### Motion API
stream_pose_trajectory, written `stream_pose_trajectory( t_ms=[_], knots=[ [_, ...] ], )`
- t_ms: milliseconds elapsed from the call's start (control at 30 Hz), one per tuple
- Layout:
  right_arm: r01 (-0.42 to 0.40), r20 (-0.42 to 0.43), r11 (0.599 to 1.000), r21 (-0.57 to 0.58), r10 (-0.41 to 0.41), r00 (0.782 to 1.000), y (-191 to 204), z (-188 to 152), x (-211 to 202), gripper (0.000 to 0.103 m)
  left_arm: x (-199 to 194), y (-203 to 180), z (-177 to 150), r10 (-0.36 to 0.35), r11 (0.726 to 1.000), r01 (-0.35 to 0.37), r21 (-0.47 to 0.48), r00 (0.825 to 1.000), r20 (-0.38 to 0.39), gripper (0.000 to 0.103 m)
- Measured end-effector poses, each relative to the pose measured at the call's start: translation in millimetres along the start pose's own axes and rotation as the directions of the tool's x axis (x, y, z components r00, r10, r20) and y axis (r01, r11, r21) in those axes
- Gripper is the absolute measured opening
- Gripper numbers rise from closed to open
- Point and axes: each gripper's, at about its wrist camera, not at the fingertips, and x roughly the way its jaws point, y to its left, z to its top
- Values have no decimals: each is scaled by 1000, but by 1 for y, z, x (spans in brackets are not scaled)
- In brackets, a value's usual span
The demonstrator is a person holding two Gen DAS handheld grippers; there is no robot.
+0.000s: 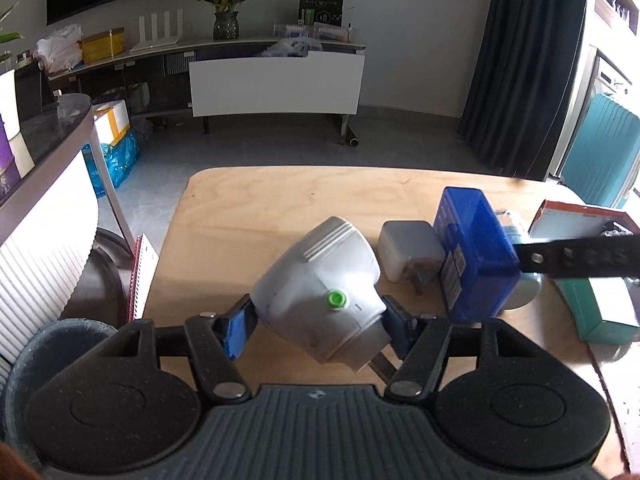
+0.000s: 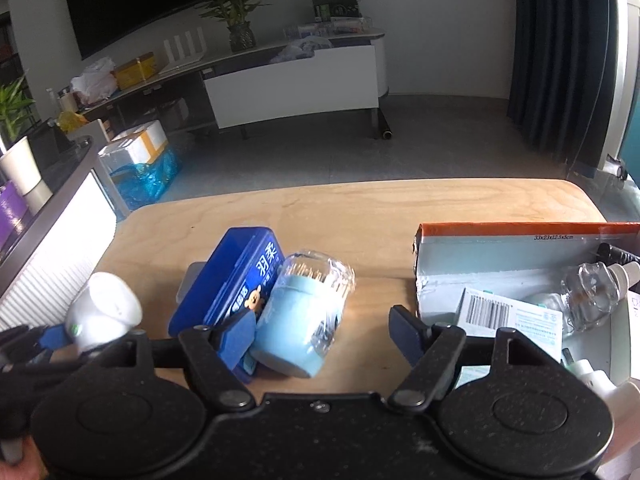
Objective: Organize rigid objects
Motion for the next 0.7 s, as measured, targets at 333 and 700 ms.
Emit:
stream_pose_trajectory(
  t_ms=[333, 700],
  knots=[
    [13, -32, 998, 68, -11, 999, -1, 6, 32, 60, 1, 2, -1, -2, 1000, 2, -14, 1000, 14, 67],
    [-32, 17, 999, 9, 32, 999, -11, -13, -10, 57, -15, -6, -5, -11, 1000, 12, -27, 1000, 19, 67]
  ],
)
